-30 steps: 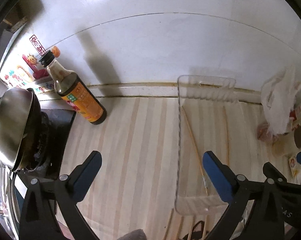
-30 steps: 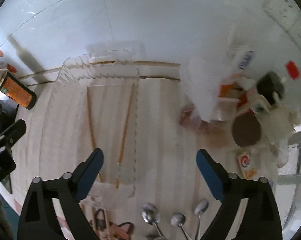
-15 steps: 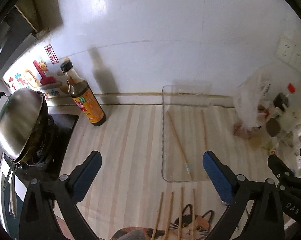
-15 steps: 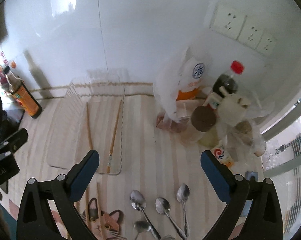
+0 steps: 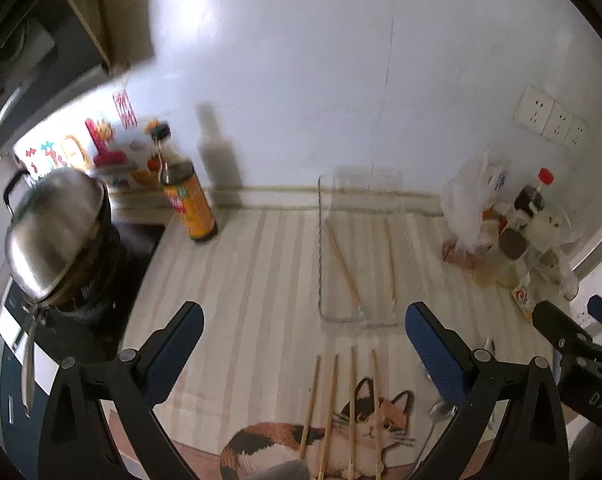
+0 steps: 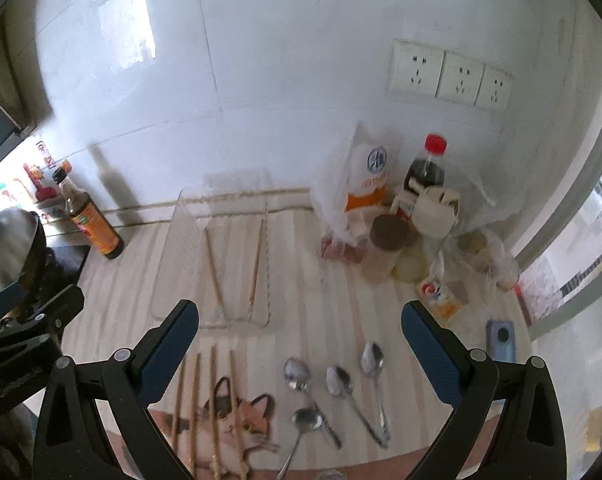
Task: Organize utensils
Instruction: 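Grasp a chopstick with the left tool while the right tool grasps another chopstick, then lift and carry both held chopsticks over the clear basket, then lower the chopsticks into the basket and open both tools, then move both open tools back toward the remaining chopsticks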
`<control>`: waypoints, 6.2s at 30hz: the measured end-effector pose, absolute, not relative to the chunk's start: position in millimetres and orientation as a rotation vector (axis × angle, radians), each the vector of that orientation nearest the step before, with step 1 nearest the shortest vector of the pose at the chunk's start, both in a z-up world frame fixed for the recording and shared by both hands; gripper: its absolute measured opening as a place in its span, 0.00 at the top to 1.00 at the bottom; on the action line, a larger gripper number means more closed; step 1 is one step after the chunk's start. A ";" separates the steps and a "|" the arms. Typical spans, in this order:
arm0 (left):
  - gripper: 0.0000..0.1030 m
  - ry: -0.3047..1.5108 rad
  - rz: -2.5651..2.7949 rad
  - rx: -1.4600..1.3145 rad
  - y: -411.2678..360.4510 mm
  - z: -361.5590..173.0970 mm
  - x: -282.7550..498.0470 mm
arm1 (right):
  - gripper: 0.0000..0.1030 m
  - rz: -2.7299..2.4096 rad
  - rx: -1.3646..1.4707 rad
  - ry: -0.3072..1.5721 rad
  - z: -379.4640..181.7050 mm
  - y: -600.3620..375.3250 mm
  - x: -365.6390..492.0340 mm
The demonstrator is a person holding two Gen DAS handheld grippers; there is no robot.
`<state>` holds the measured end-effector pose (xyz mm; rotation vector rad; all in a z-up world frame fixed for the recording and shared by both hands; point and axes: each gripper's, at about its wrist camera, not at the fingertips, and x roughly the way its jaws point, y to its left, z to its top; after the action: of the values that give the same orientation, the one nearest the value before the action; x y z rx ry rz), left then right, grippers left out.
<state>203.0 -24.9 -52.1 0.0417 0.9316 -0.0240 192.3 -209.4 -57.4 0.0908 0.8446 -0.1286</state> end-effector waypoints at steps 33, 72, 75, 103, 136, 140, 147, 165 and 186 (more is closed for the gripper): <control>0.96 1.525 -0.036 0.015 24.7 -278.8 162.4 | 0.85 0.040 0.093 1.462 -311.1 -116.7 193.5; 0.96 1.437 -0.012 0.061 -2.9 -247.5 162.3 | 0.93 0.006 0.042 1.464 -296.0 -116.8 168.7; 0.96 1.402 -0.013 0.047 -1.6 -227.4 158.5 | 0.93 0.025 0.046 1.432 -278.4 -115.5 164.4; 0.96 1.161 -0.150 -0.040 -48.6 -80.1 269.2 | 0.93 0.095 0.156 1.106 -112.1 -177.3 258.0; 0.94 1.402 -0.126 -0.101 -57.9 -176.7 408.7 | 0.92 0.107 0.266 1.388 -229.8 -186.0 433.6; 0.90 1.339 -0.084 -0.061 -53.3 -157.6 398.5 | 0.82 0.111 0.237 1.394 -226.0 -183.8 428.5; 0.51 1.215 0.006 0.021 -42.2 -127.4 366.3 | 0.51 0.071 0.176 1.321 -195.3 -187.6 406.9; 0.00 0.996 0.045 0.070 -44.2 -75.7 263.4 | 0.00 -0.151 -0.027 0.988 -118.0 -207.8 272.7; 0.00 0.935 0.113 0.040 -14.6 -63.6 196.6 | 0.00 -0.073 0.100 0.847 -77.8 -209.0 190.2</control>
<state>196.6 -14.6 -63.6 0.0402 0.9349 0.1127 190.2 -209.0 -77.8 0.0997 0.8475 -0.0732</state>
